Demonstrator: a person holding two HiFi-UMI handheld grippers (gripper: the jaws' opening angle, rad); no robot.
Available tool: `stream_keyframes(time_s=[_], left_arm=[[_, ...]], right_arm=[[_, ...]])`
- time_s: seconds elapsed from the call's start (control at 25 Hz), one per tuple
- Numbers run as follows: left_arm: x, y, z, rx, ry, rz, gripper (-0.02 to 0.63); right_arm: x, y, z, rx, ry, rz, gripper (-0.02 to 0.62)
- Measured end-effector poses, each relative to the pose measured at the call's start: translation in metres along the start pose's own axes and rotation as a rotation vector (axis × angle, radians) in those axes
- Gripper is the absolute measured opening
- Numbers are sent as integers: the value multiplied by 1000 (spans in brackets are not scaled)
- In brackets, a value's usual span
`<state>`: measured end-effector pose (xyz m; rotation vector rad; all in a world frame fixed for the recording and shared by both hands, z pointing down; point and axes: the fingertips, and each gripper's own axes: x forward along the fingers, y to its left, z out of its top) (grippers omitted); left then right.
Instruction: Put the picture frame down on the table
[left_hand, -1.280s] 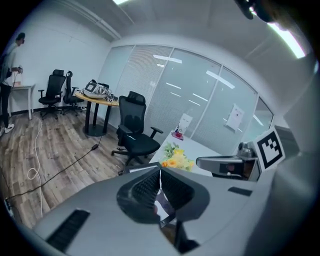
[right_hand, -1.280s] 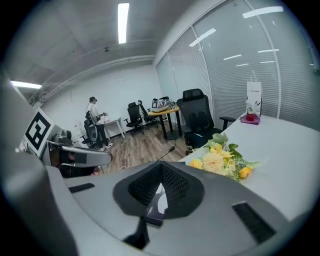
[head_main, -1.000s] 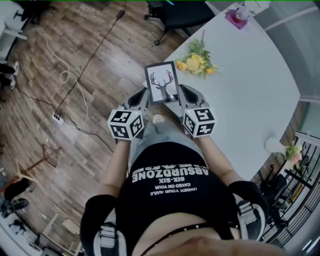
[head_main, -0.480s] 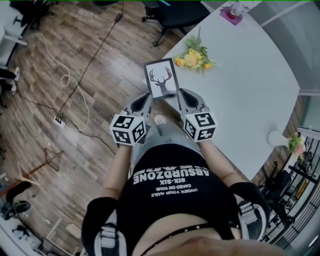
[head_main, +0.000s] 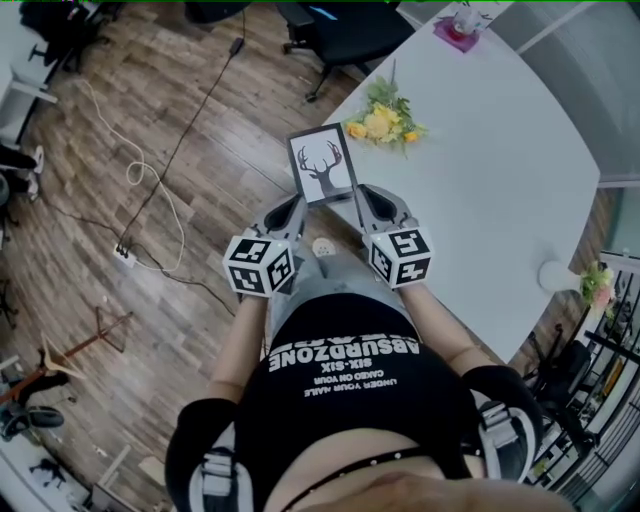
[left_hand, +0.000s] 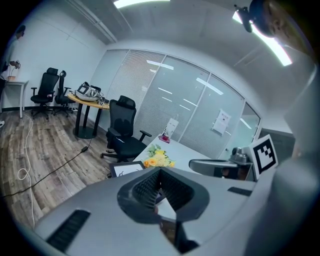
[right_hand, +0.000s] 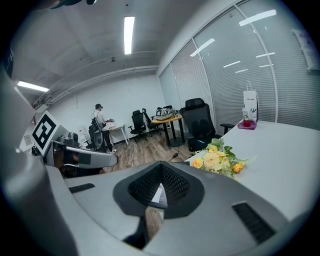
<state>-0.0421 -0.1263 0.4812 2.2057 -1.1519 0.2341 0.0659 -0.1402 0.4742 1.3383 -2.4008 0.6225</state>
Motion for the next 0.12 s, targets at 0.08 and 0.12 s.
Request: stream_keyframes(time_s=[0.08,0.12], left_arm=[[2,-3,0,1,5,0,15],[3,-4,0,2,8,0,15]], right_arm=[[-1,-2,1,-1,0,2,15],[-2,-3,2,-1,-1,4,15]])
